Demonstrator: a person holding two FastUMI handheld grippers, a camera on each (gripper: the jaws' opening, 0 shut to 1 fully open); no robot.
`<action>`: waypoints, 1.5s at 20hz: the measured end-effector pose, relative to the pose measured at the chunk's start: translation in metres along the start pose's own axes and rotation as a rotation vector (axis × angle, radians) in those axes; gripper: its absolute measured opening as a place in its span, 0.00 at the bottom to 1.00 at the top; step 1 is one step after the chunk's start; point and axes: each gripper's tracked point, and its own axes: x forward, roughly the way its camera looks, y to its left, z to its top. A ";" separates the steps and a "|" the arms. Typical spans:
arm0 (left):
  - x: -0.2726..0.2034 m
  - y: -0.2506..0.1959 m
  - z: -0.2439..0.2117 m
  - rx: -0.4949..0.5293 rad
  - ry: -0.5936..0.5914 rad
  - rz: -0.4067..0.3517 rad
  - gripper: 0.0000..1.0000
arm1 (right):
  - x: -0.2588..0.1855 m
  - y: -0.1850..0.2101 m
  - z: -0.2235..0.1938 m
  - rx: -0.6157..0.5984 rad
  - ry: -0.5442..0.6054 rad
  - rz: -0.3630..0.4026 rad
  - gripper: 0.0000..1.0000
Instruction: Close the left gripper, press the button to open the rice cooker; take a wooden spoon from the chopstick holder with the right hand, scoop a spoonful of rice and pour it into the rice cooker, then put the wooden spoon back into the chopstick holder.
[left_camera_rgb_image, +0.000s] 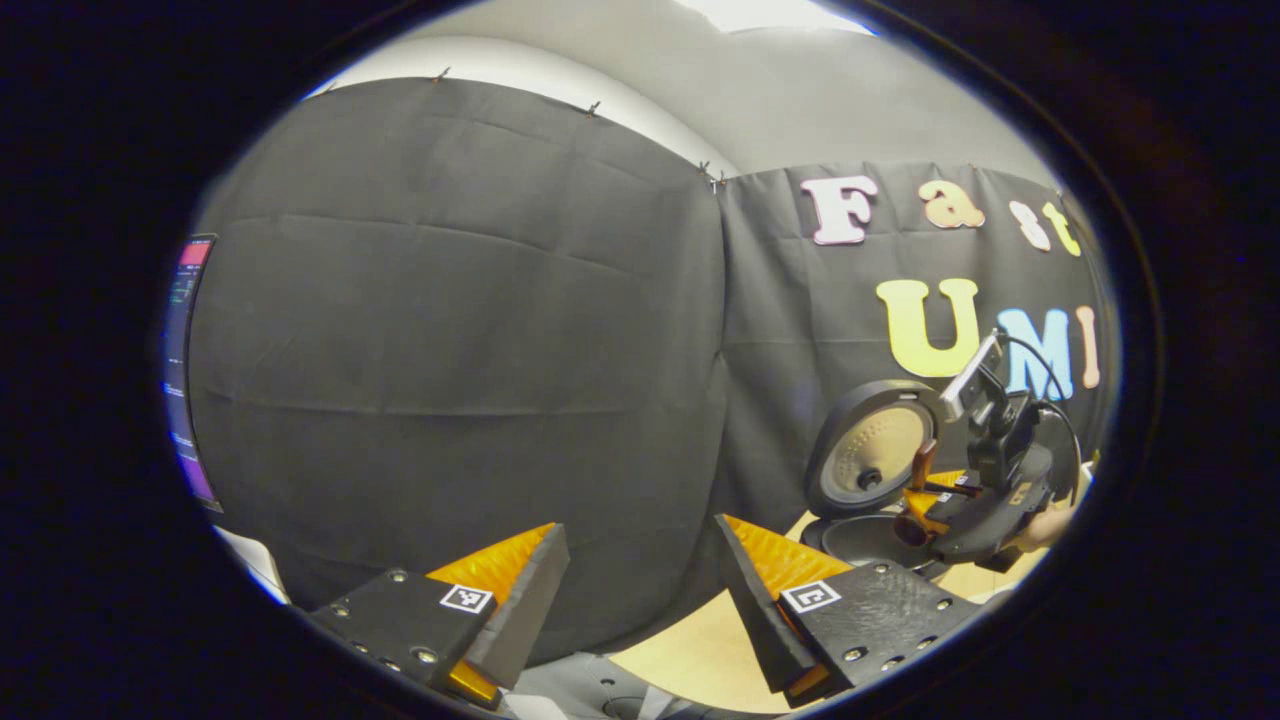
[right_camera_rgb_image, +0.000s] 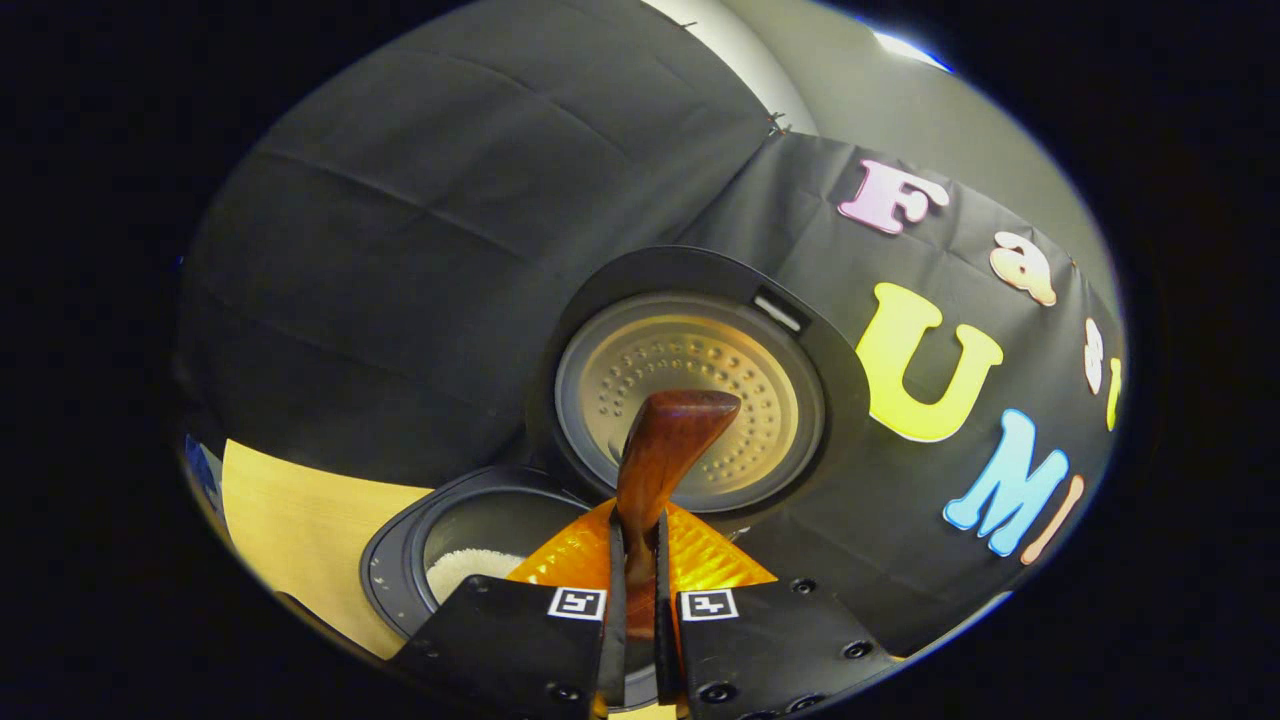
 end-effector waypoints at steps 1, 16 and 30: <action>0.000 -0.001 0.001 0.001 -0.003 -0.003 0.89 | 0.000 0.000 0.000 0.020 0.002 0.012 0.13; -0.006 -0.058 0.029 0.020 -0.047 -0.093 0.87 | -0.046 -0.065 0.007 0.836 0.037 0.084 0.13; -0.039 -0.140 0.064 -0.004 -0.098 -0.197 0.87 | -0.203 -0.235 -0.090 1.102 0.022 -0.209 0.13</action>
